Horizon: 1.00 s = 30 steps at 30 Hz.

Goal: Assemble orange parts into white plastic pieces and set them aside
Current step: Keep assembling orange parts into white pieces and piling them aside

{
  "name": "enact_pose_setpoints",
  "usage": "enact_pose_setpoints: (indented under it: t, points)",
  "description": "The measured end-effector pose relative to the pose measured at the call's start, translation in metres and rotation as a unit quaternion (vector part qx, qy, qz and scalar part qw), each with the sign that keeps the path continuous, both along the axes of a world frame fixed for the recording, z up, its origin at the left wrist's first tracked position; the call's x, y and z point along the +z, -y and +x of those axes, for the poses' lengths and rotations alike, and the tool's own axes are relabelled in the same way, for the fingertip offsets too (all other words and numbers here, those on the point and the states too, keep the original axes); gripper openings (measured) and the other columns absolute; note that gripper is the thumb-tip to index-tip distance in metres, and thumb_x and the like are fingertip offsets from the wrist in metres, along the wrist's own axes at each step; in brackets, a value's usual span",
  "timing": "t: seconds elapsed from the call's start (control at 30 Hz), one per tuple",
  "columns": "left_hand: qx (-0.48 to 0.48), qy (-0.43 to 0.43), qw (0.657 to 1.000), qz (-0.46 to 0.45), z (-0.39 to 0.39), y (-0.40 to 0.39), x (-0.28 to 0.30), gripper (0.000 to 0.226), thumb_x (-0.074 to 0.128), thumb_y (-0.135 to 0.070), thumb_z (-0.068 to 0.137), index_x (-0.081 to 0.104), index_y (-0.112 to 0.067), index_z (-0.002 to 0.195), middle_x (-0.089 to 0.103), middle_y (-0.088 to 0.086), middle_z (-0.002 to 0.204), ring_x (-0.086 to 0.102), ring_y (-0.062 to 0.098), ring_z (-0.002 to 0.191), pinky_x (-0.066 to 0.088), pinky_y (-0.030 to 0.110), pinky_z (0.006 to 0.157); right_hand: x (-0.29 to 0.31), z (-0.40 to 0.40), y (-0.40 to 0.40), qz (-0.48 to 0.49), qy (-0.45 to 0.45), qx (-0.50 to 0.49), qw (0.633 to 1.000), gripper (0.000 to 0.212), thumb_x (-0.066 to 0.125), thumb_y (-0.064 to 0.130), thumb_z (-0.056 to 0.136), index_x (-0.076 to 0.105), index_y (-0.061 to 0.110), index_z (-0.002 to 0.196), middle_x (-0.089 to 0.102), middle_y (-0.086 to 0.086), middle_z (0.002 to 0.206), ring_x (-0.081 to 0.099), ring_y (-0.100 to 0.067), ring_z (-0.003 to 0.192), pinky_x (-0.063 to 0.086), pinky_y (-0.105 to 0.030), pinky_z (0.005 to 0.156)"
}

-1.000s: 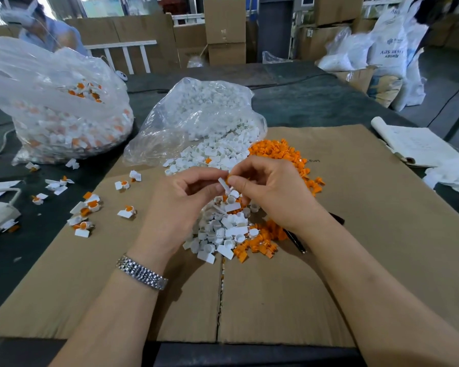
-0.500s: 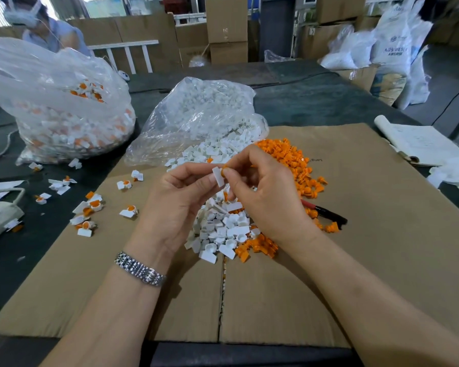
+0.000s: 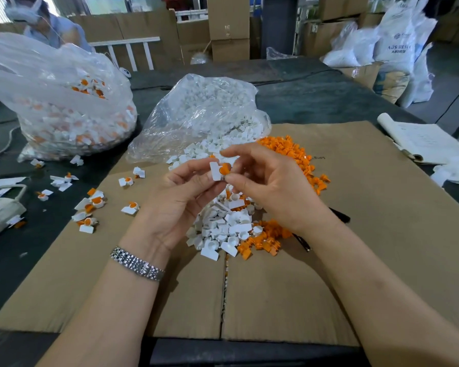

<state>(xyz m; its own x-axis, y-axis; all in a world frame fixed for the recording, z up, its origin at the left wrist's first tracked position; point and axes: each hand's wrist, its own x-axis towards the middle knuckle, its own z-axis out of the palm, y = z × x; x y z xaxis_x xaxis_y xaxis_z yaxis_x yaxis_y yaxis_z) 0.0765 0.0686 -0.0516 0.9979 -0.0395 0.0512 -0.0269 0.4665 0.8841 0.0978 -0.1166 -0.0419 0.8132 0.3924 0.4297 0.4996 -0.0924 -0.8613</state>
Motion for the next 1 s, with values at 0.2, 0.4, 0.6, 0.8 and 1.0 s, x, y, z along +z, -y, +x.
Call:
enact_pose_setpoints:
  t: [0.2,0.4,0.6,0.8,1.0]
  points:
    - [0.007,-0.01,0.999,0.038,-0.0009,0.0037,0.0005,0.018,0.075,-0.005,0.072,0.083,-0.01,0.088,0.079,0.011,0.095,0.077,0.021,0.085,0.06,0.024,0.074,-0.004,0.0014,0.0027,-0.039,0.04,-0.047,0.997,0.021,0.072,0.012,0.092,0.071,0.015,0.113,0.069,0.0,0.089,0.069,-0.017,0.083,0.058,-0.04,0.081]
    - [0.016,-0.015,0.998,0.061,-0.0014,0.0032,0.0026,0.013,0.075,-0.011,0.079,0.082,-0.004,0.087,0.075,0.014,0.081,0.071,0.019,0.066,0.059,0.022,0.062,-0.0082,0.0023,0.0003,-0.076,0.134,-0.1,0.983,0.021,0.073,0.01,0.09,0.071,0.012,0.111,0.068,0.001,0.091,0.066,-0.014,0.082,0.056,-0.033,0.077]
    - [0.048,-0.015,0.995,0.08,-0.0027,0.0063,0.0034,0.007,0.076,-0.01,0.076,0.083,-0.009,0.078,0.076,0.013,0.076,0.073,0.019,0.065,0.058,0.02,0.062,-0.0095,0.0016,-0.0028,-0.106,0.201,-0.123,0.966,0.019,0.075,0.009,0.088,0.072,0.008,0.107,0.069,-0.003,0.089,0.066,-0.013,0.079,0.056,-0.028,0.074]
    - [0.058,-0.005,0.995,0.084,-0.004,0.0084,0.0048,0.006,0.076,-0.006,0.077,0.082,-0.008,0.078,0.075,0.014,0.076,0.073,0.021,0.066,0.059,0.022,0.064,-0.0088,0.0014,-0.0033,-0.104,0.211,-0.13,0.963,0.018,0.074,0.007,0.088,0.073,0.007,0.107,0.069,-0.002,0.09,0.065,-0.012,0.079,0.055,-0.024,0.074]
    - [0.047,-0.022,0.995,0.085,-0.0029,0.0063,0.0058,0.006,0.077,-0.006,0.075,0.082,-0.008,0.076,0.076,0.015,0.076,0.074,0.021,0.065,0.058,0.021,0.061,-0.008,0.001,-0.0036,-0.111,0.223,-0.126,0.96,0.018,0.074,0.005,0.088,0.073,0.007,0.106,0.067,-0.002,0.089,0.064,-0.011,0.078,0.055,-0.024,0.074]
